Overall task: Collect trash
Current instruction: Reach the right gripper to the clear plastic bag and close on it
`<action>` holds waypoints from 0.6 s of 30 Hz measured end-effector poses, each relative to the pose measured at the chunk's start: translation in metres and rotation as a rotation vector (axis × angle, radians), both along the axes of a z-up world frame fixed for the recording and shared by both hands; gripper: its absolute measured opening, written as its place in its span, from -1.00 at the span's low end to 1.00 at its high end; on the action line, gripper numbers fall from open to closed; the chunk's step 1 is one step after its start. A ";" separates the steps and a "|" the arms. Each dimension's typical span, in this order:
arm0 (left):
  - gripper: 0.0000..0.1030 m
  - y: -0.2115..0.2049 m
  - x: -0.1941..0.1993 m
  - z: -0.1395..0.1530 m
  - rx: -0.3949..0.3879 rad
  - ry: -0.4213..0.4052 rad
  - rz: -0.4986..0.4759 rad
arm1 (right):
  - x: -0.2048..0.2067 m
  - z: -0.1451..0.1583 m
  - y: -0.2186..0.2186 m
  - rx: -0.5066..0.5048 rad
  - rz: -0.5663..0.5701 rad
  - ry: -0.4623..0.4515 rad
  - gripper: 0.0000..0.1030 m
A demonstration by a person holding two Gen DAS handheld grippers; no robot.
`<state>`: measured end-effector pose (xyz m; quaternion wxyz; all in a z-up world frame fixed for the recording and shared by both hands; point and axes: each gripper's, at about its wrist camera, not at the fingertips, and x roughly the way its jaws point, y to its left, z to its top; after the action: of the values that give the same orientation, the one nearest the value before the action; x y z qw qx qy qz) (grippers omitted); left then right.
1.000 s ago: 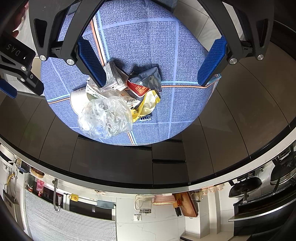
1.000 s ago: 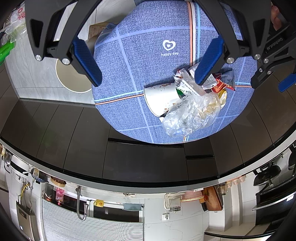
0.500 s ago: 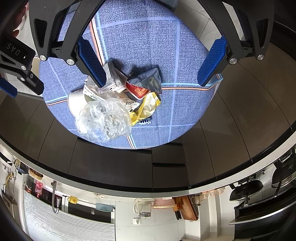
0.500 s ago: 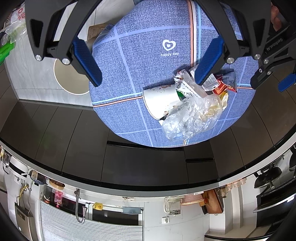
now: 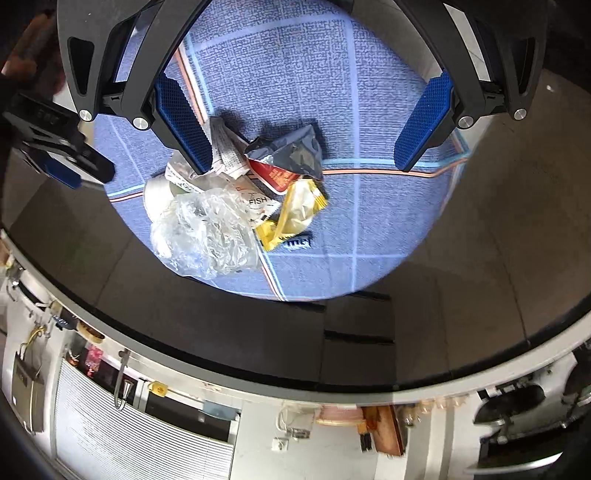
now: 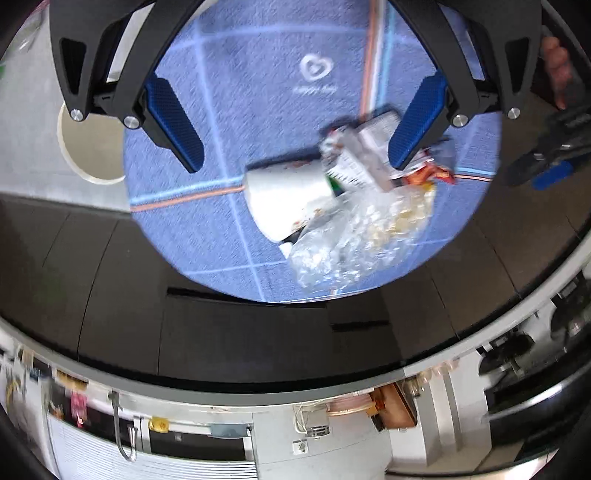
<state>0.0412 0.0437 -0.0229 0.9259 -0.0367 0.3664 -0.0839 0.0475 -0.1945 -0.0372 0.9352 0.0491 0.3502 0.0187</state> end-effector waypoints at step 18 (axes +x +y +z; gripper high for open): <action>0.52 0.000 0.044 -0.045 -0.040 0.171 -0.170 | 0.111 -0.018 0.026 0.003 0.168 0.003 0.46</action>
<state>0.0855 0.0437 -0.0675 0.8800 -0.0311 0.4440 -0.1658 0.1586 -0.1683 -0.0557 0.9298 0.0210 0.3543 0.0975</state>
